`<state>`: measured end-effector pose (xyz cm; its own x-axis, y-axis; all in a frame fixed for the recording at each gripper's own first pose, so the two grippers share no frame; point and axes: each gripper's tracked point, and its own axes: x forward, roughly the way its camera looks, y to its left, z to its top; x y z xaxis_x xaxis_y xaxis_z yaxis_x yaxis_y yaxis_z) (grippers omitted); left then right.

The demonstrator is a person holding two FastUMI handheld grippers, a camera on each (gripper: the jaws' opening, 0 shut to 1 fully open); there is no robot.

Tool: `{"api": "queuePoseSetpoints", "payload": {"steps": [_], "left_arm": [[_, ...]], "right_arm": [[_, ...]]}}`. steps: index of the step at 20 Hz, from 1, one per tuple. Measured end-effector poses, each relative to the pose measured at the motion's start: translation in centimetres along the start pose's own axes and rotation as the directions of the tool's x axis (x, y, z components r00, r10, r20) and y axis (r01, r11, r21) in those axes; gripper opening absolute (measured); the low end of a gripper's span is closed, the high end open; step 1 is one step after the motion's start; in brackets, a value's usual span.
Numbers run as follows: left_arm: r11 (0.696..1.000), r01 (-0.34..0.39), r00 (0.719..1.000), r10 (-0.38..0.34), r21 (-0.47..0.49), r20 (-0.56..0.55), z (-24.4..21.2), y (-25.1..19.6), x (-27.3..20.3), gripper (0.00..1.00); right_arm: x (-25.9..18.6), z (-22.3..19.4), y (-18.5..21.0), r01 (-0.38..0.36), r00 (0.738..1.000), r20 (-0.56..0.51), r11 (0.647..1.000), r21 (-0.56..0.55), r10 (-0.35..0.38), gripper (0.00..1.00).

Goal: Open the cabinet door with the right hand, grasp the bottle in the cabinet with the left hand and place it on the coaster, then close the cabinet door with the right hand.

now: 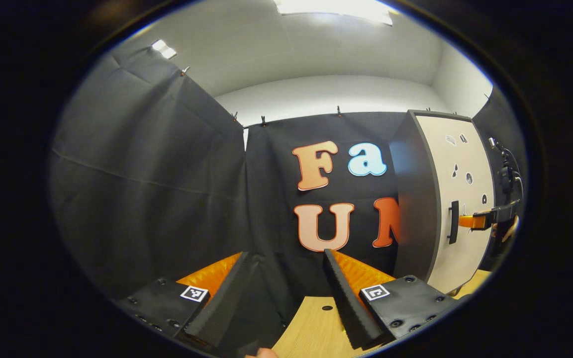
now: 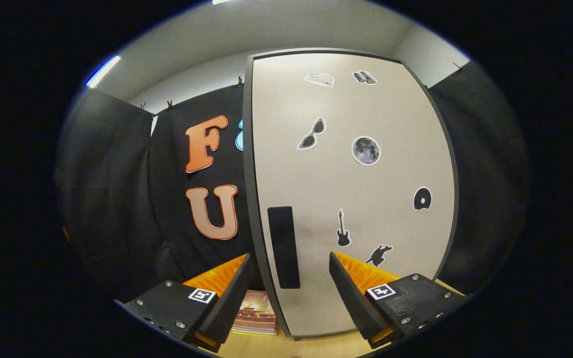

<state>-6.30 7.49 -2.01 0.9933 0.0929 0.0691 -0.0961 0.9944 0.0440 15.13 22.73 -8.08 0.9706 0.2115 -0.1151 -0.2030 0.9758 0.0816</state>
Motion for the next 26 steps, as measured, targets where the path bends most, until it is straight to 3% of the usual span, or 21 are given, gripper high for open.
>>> {"api": "queuePoseSetpoints", "payload": {"steps": [2, 8, 10, 13, 15, 19, 26], "left_arm": [[1.0, -0.005, 1.0, 0.005, 0.002, -0.004, -0.5, 0.5, 0.0, 0.96], [1.0, -0.011, 1.0, 0.011, -0.01, -0.024, -2.0, 1.4, 0.3, 0.96], [1.0, -0.02, 0.999, 0.019, -0.012, -0.032, -2.4, 2.0, 0.5, 0.96], [0.999, -0.036, 0.999, 0.036, -0.013, -0.041, -3.1, 2.8, 0.5, 0.96], [0.999, -0.044, 0.998, 0.044, -0.012, -0.048, -3.5, 3.0, 0.6, 0.93], [0.999, -0.046, 0.998, 0.045, -0.013, -0.049, -3.8, 2.9, 0.8, 0.94], [0.999, -0.031, 0.999, 0.031, -0.017, -0.033, -3.5, 1.7, -0.5, 0.96]], "right_arm": [[1.5, -0.6, 0.0, 0.011, 1.0, -0.012, 1.0, -0.005, -0.011, 0.95], [4.6, -1.8, 0.5, 0.009, 0.999, -0.043, 0.999, 0.034, -0.007, 0.78], [5.2, -2.1, 0.4, 0.013, 0.999, -0.049, 0.999, 0.038, -0.011, 0.68], [5.5, -2.5, 0.3, 0.018, 0.997, -0.07, 0.998, 0.053, -0.015, 0.44], [5.3, -2.6, 0.4, 0.0, 0.998, -0.07, 1.0, 0.029, 0.002, 0.36], [4.8, -2.5, 0.4, -0.026, 0.998, -0.058, 0.999, -0.035, 0.024, 0.28], [0.7, -2.3, 0.3, -0.132, 0.99, -0.062, 0.988, -0.081, 0.127, 0.27]]}}
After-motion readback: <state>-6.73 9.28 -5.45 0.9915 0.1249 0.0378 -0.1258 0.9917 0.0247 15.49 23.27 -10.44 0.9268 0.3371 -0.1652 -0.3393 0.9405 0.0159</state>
